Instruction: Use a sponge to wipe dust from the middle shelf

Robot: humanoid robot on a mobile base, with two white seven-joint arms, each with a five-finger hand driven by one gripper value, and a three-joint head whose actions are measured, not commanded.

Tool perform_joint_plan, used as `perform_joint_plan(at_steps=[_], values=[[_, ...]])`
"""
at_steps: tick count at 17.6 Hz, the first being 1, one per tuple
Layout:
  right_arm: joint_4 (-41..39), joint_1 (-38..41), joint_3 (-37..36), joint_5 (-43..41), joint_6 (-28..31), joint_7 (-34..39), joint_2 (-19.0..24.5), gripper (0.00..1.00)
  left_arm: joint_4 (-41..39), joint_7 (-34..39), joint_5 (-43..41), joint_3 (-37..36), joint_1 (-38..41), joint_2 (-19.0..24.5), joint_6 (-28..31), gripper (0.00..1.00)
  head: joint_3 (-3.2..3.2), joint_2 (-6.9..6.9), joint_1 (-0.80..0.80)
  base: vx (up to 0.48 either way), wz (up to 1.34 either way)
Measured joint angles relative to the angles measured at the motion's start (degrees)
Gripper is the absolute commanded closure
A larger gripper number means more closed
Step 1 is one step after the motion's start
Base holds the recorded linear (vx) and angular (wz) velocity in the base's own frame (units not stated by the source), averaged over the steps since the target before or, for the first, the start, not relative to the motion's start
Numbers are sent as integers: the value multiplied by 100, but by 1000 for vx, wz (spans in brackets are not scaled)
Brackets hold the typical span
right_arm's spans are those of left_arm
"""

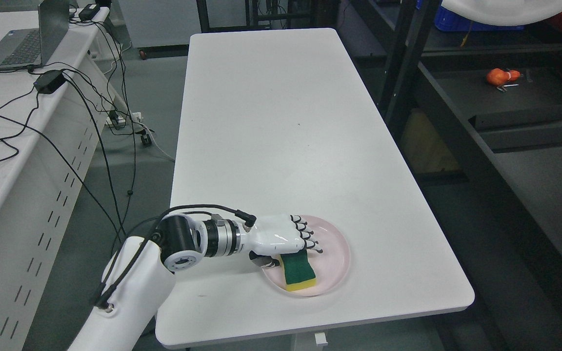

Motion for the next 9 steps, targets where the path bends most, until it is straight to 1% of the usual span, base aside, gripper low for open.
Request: perform_joint_plan(at_steps=[3, 5, 9], values=[[0, 1, 0, 0, 0, 0, 0, 0, 94, -4, -9, 0, -8, -21, 0, 13, 0, 0, 0, 0, 0], [0, 2, 0, 0, 0, 0, 0, 0, 151, 3, -10, -1, -14, -34, 0, 16, 0, 0, 0, 0, 0], [0, 2, 0, 0, 0, -1, 0, 0, 258, 2, -12, 6, -14, -54, 0, 27, 0, 0, 0, 0, 0]])
